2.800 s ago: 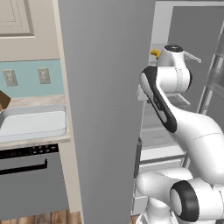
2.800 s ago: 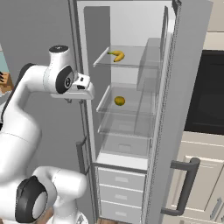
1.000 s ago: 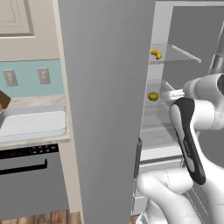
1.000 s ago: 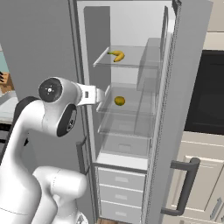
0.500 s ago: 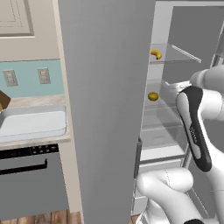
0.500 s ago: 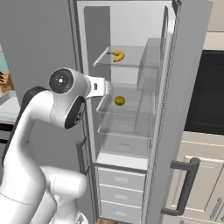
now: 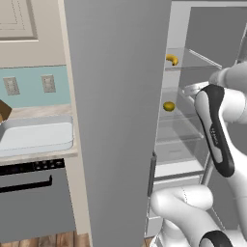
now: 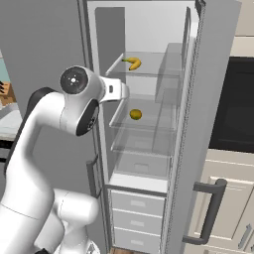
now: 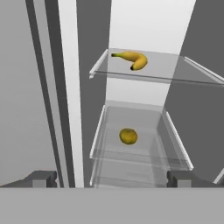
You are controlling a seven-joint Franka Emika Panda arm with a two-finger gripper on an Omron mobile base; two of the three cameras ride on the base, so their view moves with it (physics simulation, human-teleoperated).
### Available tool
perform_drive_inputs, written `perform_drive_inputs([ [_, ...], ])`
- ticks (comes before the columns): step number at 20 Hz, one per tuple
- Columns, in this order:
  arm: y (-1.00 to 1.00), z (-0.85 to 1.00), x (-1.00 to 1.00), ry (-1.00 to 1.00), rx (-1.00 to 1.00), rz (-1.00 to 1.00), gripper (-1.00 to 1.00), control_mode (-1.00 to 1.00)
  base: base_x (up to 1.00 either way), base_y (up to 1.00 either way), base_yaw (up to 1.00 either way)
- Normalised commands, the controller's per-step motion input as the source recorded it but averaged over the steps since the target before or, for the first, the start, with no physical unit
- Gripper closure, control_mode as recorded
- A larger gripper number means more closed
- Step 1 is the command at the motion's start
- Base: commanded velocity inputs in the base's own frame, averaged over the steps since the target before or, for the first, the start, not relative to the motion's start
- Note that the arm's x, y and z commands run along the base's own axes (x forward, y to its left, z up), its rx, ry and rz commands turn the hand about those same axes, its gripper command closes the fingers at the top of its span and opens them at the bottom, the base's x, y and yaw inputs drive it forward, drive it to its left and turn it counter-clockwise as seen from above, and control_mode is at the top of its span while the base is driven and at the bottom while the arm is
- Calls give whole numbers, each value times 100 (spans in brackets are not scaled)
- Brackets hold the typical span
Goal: Pick the banana and orange from the fridge and place them inside the tupperware on the counter.
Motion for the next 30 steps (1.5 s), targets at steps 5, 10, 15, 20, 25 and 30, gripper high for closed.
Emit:
perform_drive_inputs([
  [5, 0, 15, 12, 0, 0, 4, -100, -100, 0, 0, 0],
  [10, -1, 16, 16, 0, 0, 4, -100, -100, 0, 0, 0],
  [15, -5, 13, 16, 0, 0, 1, -100, -100, 0, 0, 0],
  [20, -9, 10, 12, 0, 0, 0, -100, -100, 0, 0, 0],
  [25, -17, 5, 4, 0, 0, 0, -100, -100, 0, 0, 0],
  [30, -14, 0, 10, 0, 0, 2, -100, -100, 0, 0, 0],
])
